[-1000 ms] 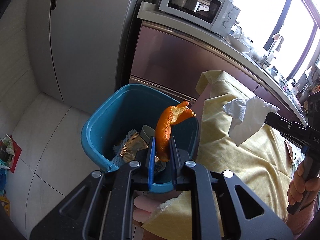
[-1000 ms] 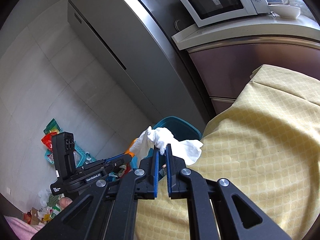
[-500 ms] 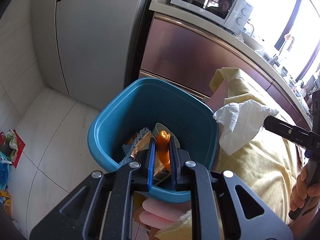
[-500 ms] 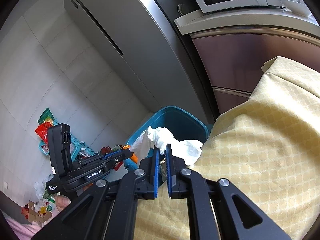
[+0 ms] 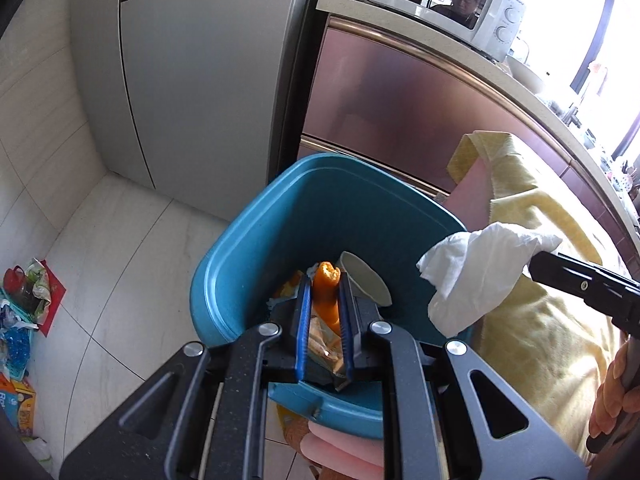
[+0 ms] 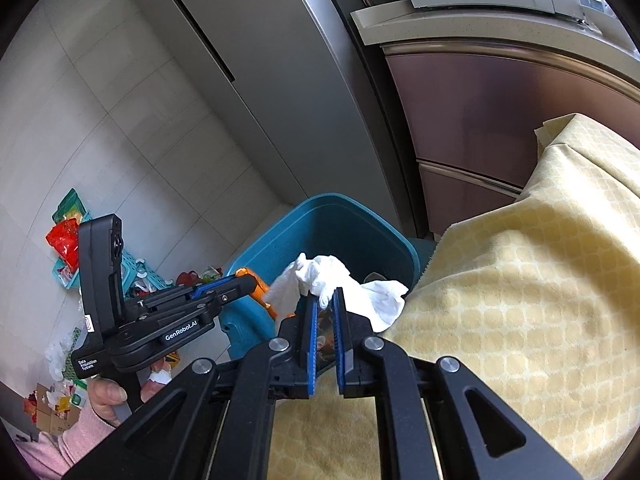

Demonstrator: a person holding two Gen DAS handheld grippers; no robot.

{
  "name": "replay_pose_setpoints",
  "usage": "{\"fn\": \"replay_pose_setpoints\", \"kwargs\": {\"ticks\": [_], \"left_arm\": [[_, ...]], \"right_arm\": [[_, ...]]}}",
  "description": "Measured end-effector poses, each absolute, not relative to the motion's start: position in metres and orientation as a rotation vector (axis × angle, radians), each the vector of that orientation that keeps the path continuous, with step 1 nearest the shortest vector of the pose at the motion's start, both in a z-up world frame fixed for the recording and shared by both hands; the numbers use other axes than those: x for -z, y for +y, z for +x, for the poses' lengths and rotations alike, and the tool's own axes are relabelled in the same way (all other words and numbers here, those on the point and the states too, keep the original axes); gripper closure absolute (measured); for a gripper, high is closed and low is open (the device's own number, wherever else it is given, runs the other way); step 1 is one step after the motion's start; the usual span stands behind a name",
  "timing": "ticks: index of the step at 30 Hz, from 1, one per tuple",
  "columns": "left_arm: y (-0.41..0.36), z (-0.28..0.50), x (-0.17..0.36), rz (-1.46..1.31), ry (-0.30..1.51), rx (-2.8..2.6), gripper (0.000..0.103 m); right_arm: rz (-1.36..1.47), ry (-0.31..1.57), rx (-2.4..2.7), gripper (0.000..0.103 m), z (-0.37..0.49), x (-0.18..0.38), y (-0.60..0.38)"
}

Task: Collect trash
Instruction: 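Open left gripper over teal bin while right gripper drops white tissue into it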

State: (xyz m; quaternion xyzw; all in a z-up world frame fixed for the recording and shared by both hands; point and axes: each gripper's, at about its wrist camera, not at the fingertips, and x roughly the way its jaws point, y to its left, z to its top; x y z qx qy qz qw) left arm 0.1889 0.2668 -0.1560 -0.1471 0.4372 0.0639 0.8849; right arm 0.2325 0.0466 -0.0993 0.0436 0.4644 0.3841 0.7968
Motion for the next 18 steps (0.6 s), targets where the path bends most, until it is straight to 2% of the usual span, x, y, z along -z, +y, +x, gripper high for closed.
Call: {"fn": "replay_pose_setpoints", "kwargs": {"ticks": [10,14,18], "left_arm": [[0.276,0.203,0.165,-0.304,0.927,-0.169,0.089],[0.275,0.206,0.168,-0.308,0.927,-0.162,0.081],[0.272,0.204,0.166,-0.308,0.914,-0.148,0.080]], "right_arm": [[0.060,1.035,-0.805,0.094,0.240,0.111,0.061],[0.072,1.031,-0.810,0.093,0.238,0.109,0.057],[0.093,1.021,-0.812,0.093,0.236,0.105,0.048]]}}
